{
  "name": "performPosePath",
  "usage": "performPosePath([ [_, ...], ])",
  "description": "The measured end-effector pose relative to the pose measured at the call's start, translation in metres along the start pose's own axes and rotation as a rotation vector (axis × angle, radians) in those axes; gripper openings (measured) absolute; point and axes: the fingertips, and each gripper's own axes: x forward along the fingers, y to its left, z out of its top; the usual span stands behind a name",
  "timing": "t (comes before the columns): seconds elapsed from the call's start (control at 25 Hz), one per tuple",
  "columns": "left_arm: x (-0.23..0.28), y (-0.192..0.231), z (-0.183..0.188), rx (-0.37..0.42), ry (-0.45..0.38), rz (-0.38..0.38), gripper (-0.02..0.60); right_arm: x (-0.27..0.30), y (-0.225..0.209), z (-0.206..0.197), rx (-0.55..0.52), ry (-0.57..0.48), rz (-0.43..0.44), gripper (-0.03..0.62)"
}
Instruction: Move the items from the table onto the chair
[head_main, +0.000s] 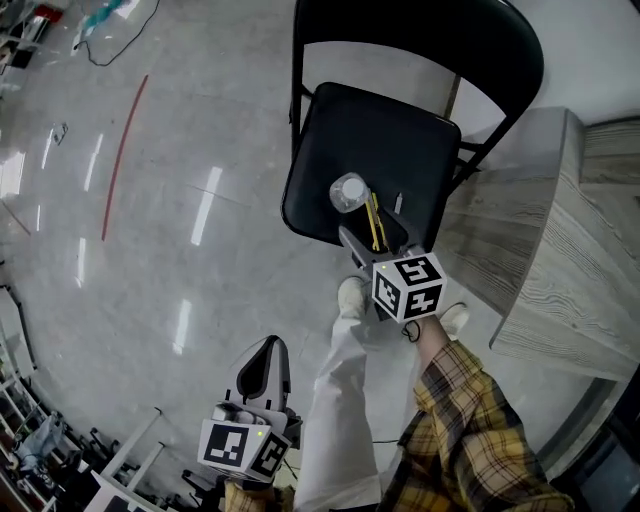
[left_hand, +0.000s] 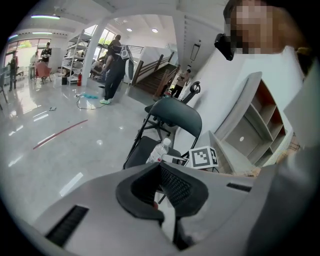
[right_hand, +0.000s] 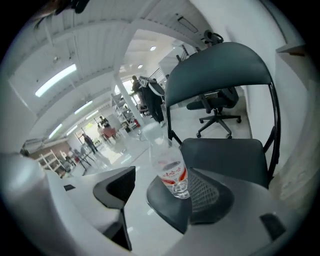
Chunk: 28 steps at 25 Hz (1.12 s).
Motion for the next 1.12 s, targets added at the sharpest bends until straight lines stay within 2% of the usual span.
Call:
performPosePath([
  [0.12,-0.002,-0.032,0.027,0.055,-0.040,-0.054,0.005,-0.047,0.028,0.039,0.077,-0.095,0.061,0.313],
  [0.32,-0.020,-0.105,0.074,0.131,-0.111,-0.153,0.005,-0.151,0.069,0.112,0.097,-0.254,0.132,0.305],
  [0.4,-0.027,-0.141,0.088,0.152,-0.131,-0.212,0.005,-0.201,0.076,0.143,0.102,-0.318,0.149,0.283],
  [0.44,-0.029,-0.161,0.096,0.175,-0.139,-0.247,0.005,-0.228,0.077,0.159,0.093,-0.357,0.145,0.251],
  [0.56,-0.035,-0.227,0.118,0.282,-0.156,-0.347,0.005,-0.315,0.070,0.201,0.062,-0.484,0.091,0.115],
  [0.68,-0.046,-0.302,0.132,0.364,-0.182,-0.447,0.005,-0.403,0.057,0.224,0.034,-0.574,0.032,0.052],
  [0.88,-0.054,-0.438,0.120,0.453,-0.206,-0.612,0.005,-0.536,0.004,0.223,-0.026,-0.669,-0.137,0.023],
  [1.0,-0.057,-0.521,0.094,0.508,-0.208,-0.694,0.005,-0.612,-0.043,0.206,-0.004,-0.705,-0.231,0.018],
  [1.12,-0.060,-0.589,0.064,0.539,-0.195,-0.744,0.005,-0.676,-0.086,0.183,0.013,-0.701,-0.319,0.017],
])
